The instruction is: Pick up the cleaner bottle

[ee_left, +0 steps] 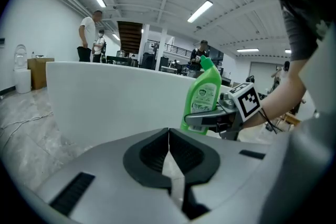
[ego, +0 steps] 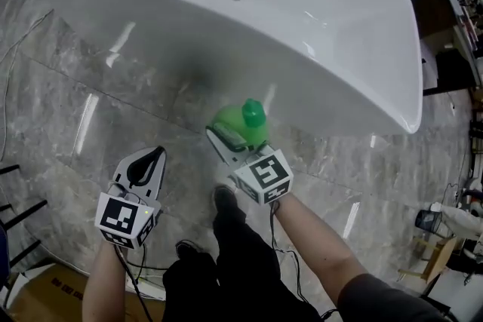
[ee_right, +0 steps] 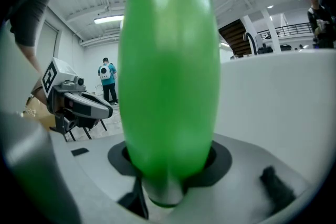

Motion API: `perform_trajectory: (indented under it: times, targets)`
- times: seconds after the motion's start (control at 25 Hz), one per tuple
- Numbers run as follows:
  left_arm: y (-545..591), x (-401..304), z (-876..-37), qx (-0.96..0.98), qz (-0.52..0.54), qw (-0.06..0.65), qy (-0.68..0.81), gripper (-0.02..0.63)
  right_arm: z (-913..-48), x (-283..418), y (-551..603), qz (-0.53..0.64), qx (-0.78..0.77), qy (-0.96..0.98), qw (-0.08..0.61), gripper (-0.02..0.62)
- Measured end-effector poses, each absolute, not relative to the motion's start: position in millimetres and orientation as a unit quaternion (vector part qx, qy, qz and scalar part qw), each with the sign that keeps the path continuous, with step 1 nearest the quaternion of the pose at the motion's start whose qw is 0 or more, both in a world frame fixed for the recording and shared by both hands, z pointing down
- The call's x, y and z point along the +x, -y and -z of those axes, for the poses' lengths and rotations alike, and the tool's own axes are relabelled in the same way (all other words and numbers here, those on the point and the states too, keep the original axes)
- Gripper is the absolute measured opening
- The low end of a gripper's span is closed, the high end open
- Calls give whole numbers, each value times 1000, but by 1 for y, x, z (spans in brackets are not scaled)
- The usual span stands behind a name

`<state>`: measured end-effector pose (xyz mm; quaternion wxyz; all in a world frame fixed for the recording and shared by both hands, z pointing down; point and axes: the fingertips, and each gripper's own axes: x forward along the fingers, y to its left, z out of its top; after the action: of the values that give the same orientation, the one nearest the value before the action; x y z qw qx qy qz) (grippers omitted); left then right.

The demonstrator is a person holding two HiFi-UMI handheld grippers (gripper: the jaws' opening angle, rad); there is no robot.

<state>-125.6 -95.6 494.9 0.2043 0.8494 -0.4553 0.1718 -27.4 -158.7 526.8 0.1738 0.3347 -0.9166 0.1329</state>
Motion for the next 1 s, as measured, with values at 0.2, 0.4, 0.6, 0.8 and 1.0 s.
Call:
perform_trajectory:
  times: [0.2,0.4,0.6,0.8,1.0]
  targets:
    - [105,-128,-425,831,-150,222,488,15,-458,-21,158,-139,334,916,170,195]
    - [109,-119,-361,817,-135,232,510,15,-396,-17,156,-150,323,920,164,195]
    - [112,-106,-310,785,-110,258,552,15,-345,-2,155,-152,317,920,173,195]
    - [98,-86,-278,777,-85,277,558,15,-305,9,148,-141,316,921,177,195]
    - [80,-75,-257,779,-85,285,552,15,-276,22,136,-140,329,916,182,195]
